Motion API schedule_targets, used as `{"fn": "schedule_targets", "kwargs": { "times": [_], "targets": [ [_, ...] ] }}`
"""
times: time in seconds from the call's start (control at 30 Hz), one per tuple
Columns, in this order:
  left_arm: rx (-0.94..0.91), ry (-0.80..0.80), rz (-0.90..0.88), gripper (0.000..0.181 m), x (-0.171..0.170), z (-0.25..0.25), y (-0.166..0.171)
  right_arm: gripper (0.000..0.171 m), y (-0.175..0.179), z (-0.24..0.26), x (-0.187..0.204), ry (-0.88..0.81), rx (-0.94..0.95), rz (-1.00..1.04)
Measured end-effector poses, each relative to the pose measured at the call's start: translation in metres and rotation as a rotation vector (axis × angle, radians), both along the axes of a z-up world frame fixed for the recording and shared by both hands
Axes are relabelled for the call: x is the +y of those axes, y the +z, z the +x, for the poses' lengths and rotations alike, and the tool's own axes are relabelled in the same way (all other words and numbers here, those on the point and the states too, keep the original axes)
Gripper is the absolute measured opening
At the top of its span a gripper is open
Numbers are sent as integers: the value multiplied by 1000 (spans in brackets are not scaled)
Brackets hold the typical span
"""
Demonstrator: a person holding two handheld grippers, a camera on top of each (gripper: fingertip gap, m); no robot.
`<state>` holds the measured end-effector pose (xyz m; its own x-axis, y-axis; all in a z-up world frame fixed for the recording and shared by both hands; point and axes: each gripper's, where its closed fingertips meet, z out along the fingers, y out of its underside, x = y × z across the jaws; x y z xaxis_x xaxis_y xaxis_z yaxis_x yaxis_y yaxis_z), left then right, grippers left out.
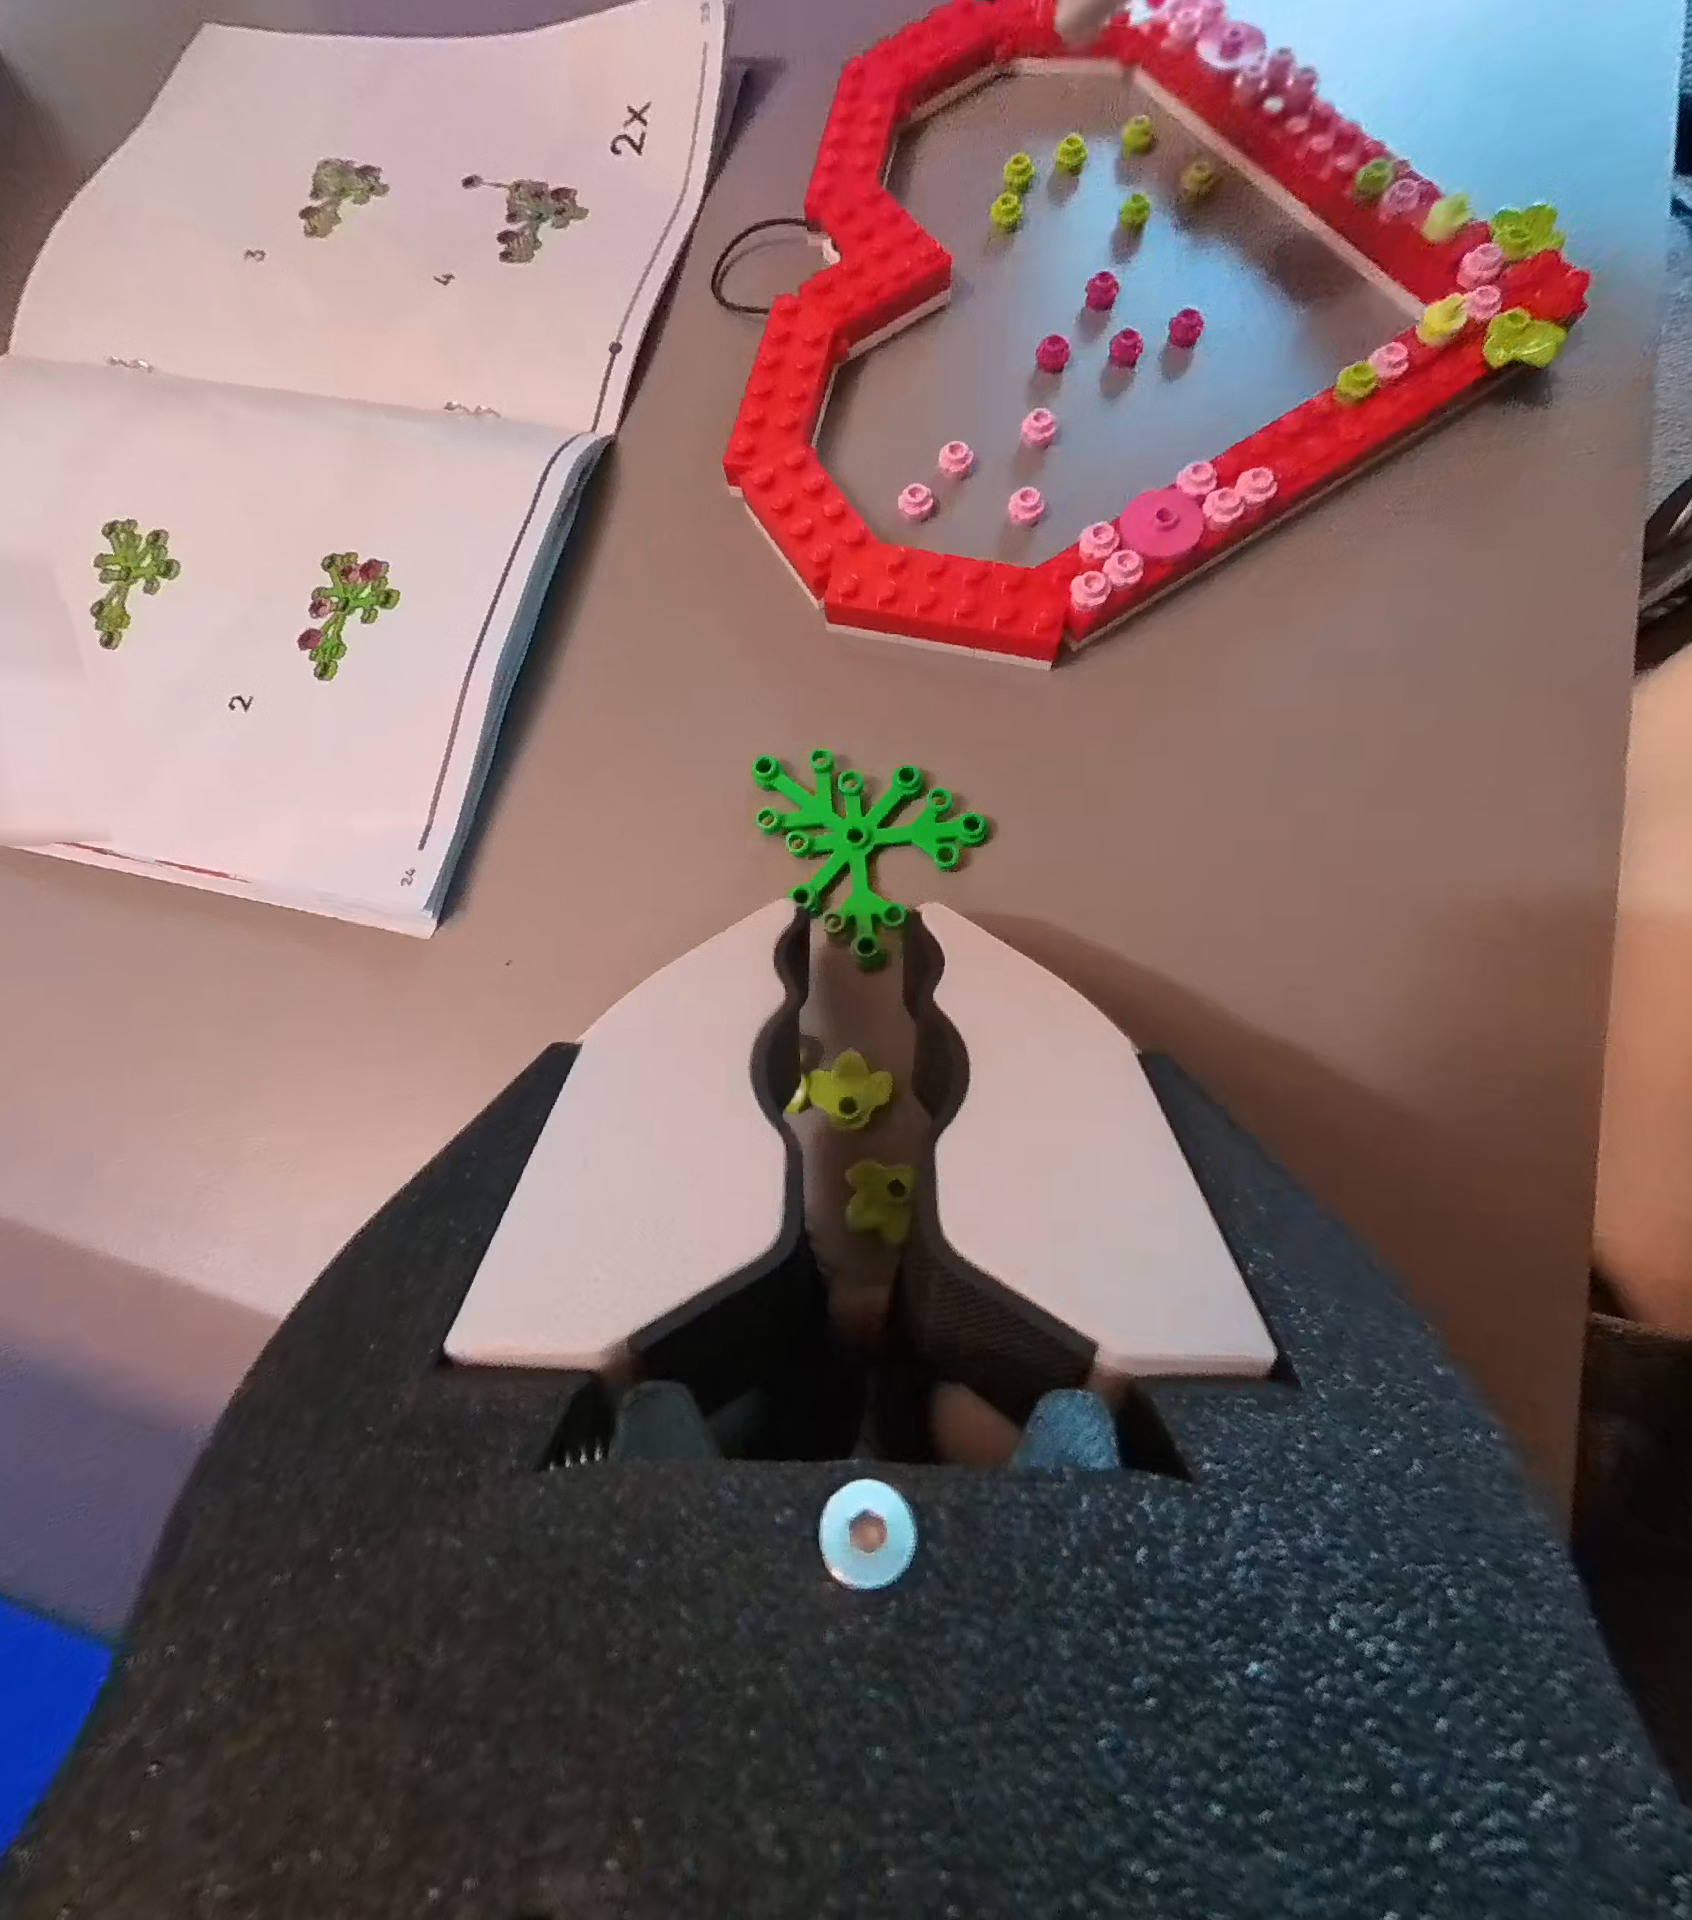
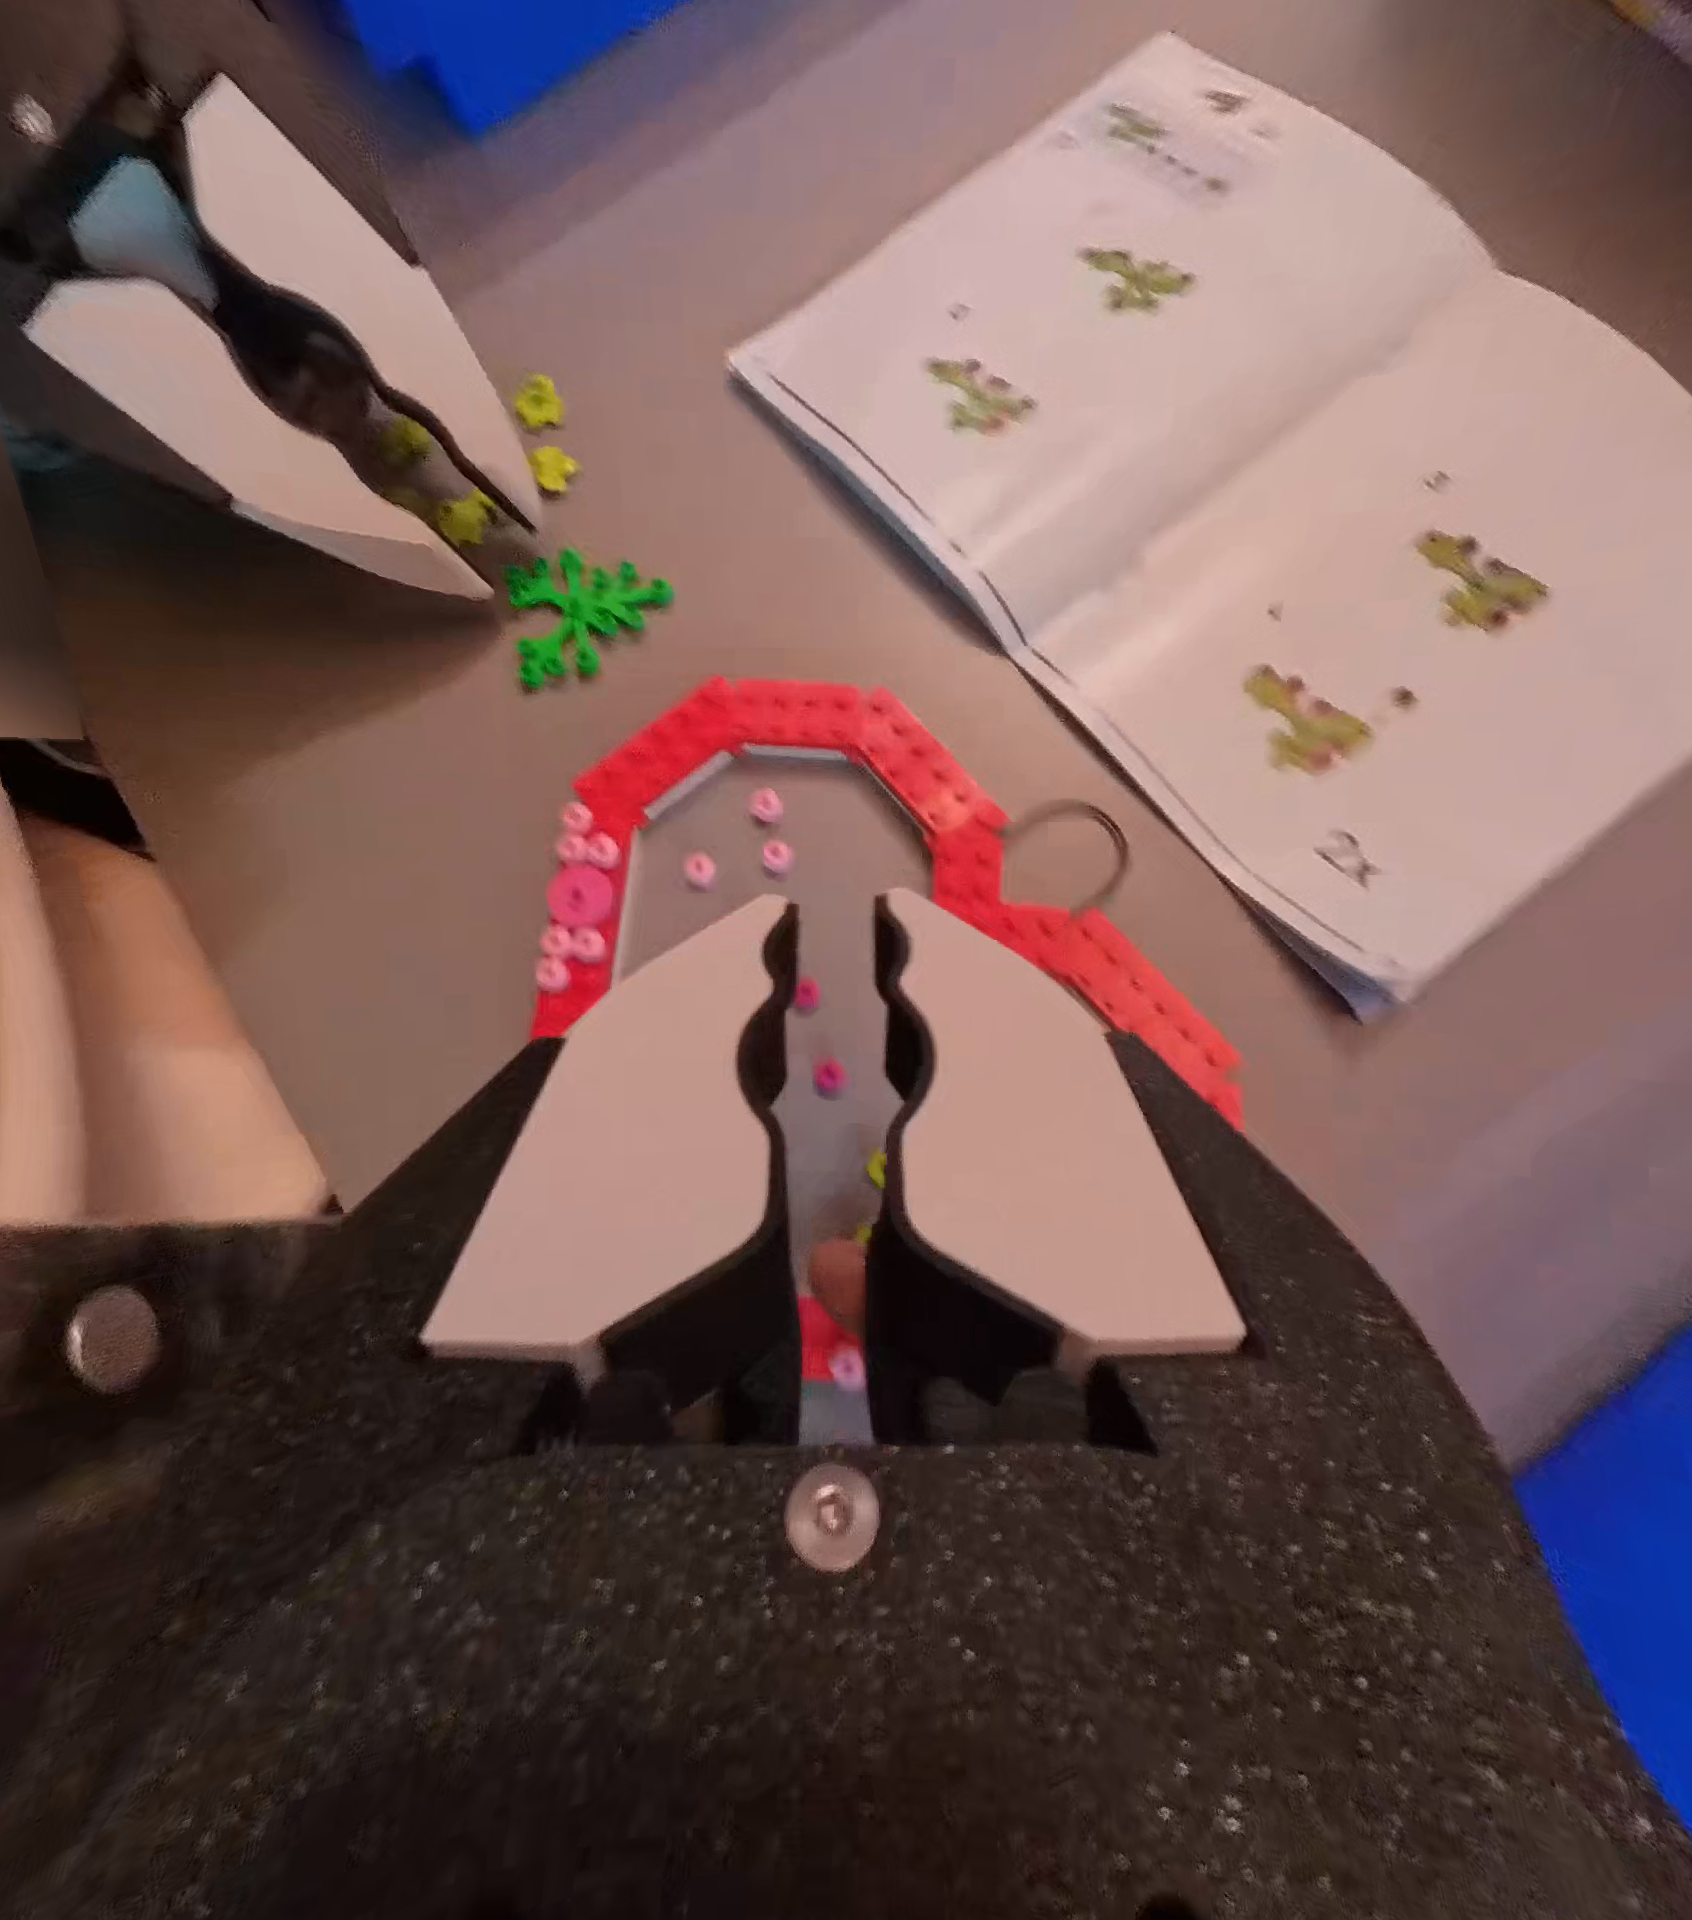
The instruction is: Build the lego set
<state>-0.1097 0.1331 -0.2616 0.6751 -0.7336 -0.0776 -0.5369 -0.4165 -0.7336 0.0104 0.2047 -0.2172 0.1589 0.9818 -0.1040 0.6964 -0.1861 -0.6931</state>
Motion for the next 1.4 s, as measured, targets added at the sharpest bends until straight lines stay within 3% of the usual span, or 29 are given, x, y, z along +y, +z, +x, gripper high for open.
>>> {"fn": "schedule_targets", "kwargs": {
  "times": [0.07,0.17,0.4,1.4],
  "targets": [
    [-16,-8,3,17,0,4,2,7,-3,13,1,33,-37,1],
    [-22,-5,1,17,2,5,3,11,-16,18,-5,112,-121,5],
    [-5,1,10,17,1,6,5,12,-43,-10,-24,309,-218,59],
    [-19,-5,20,15,0,5,4,15,-47,-13,-22,412,-351,116]
  ]
}}
